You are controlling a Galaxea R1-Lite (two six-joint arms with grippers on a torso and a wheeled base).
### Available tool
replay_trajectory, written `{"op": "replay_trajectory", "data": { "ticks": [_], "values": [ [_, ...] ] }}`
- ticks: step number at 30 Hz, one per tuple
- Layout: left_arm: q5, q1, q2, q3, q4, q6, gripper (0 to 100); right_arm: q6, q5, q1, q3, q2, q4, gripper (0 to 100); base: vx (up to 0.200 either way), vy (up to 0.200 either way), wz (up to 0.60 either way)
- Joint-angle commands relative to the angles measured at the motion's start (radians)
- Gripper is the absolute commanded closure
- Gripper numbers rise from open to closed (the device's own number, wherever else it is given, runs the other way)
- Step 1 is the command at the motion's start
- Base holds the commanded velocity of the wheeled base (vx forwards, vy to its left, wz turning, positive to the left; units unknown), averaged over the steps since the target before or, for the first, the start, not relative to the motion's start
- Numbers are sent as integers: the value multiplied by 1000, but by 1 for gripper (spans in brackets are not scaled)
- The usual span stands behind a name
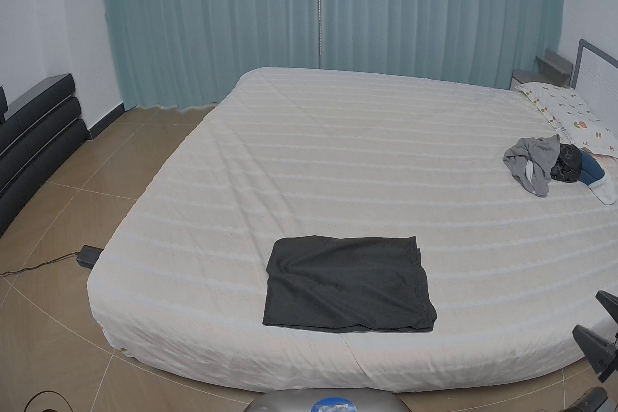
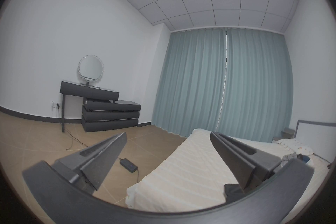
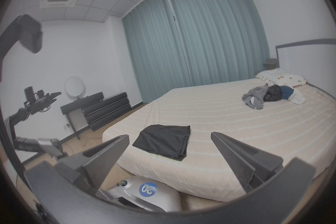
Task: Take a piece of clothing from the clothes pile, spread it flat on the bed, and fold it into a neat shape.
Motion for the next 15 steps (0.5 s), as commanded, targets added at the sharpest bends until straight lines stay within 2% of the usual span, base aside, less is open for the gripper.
{"op": "replay_trajectory", "data": {
  "ticks": [1, 4, 8, 10, 11, 12, 15],
  "values": [
    [-1, 34, -145, 4, 74, 33, 0, -29, 3, 92, -23, -185, 80, 0, 0, 0, 0],
    [-4, 39, -184, 9, 97, 66, 0, -48, -14, 119, -24, -211, 126, 0, 0, 0, 0],
    [-4, 39, -225, 46, 97, 88, 0, -53, -101, 112, -17, -211, 134, 0, 0, 0, 0],
    [-4, 39, -264, 76, 97, 123, 0, -53, -169, 112, -13, -211, 135, 0, 0, 0, 0],
    [-4, 39, -264, 76, 97, 123, 0, -53, -169, 112, -13, -211, 135, 0, 0, 0, 0],
    [-5, 37, -291, 101, 97, 154, 0, -56, -236, 110, -20, -210, 140, 0, 0, 0, 0],
    [-24, 36, -305, 126, 97, 177, 0, -65, -327, 96, -69, -191, 189, 0, 0, 0, 0]
  ]
}}
